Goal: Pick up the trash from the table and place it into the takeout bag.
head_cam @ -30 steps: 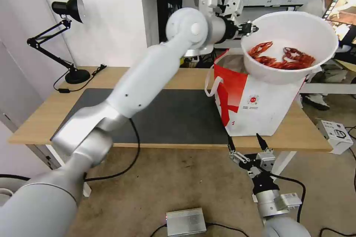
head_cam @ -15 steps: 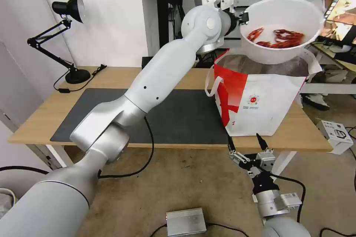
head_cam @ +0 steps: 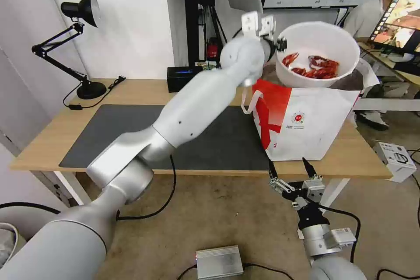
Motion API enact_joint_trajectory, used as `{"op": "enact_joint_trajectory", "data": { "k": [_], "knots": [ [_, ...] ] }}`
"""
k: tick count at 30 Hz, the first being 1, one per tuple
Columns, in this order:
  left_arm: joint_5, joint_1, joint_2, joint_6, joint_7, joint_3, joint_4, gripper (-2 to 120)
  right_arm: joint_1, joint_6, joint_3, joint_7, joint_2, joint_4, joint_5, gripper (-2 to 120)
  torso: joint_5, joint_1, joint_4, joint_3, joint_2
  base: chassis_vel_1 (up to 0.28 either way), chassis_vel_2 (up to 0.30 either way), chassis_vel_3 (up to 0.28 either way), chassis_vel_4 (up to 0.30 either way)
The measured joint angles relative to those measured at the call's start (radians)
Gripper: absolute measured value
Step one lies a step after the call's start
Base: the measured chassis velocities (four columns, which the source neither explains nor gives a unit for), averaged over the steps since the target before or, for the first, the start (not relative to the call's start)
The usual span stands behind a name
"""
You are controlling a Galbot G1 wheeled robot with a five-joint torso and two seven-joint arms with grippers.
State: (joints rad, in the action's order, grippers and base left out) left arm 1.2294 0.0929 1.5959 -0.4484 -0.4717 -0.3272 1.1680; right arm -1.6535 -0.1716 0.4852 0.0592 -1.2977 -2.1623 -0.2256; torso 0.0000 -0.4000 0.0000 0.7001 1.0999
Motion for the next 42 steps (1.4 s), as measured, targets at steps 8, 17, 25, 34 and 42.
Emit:
{"op": "enact_joint_trajectory", "data": {
  "k": [8,17,25,34,42],
  "knots": [
    [-0.032,-0.011,-0.001,0.011,0.015,-0.009,-0.008,6,0.000,0.000,0.000,0.000,0.000,0.000,0.000,100,0.0000,0.000,0.0000,0.000,0.000,0.000,0.000,0.000,0.000],
    [-0.031,-0.009,-0.002,0.014,0.024,-0.011,0.007,37,0.000,0.000,0.000,0.000,0.000,0.000,0.000,100,0.0000,0.000,0.0000,0.000,0.000,0.000,0.000,0.000,0.000],
    [-0.090,-0.007,-0.002,0.018,0.062,-0.028,0.011,67,0.000,0.000,0.000,0.000,0.000,0.000,0.000,100,0.0000,0.000,0.0000,0.000,0.000,0.000,0.000,0.000,0.000],
    [-0.146,-0.013,-0.002,0.038,0.067,-0.044,0.002,99,0.000,0.000,0.000,0.000,0.000,0.000,0.000,100,0.0000,0.000,-0.0001,0.000,0.000,0.000,0.000,0.000,0.000],
    [-0.230,-0.016,-0.043,0.051,0.117,-0.009,0.020,100,0.000,0.000,0.000,0.000,0.000,0.000,0.000,100,0.0000,0.000,-0.0004,0.000,0.000,0.000,0.000,0.000,0.000]
  ]
}}
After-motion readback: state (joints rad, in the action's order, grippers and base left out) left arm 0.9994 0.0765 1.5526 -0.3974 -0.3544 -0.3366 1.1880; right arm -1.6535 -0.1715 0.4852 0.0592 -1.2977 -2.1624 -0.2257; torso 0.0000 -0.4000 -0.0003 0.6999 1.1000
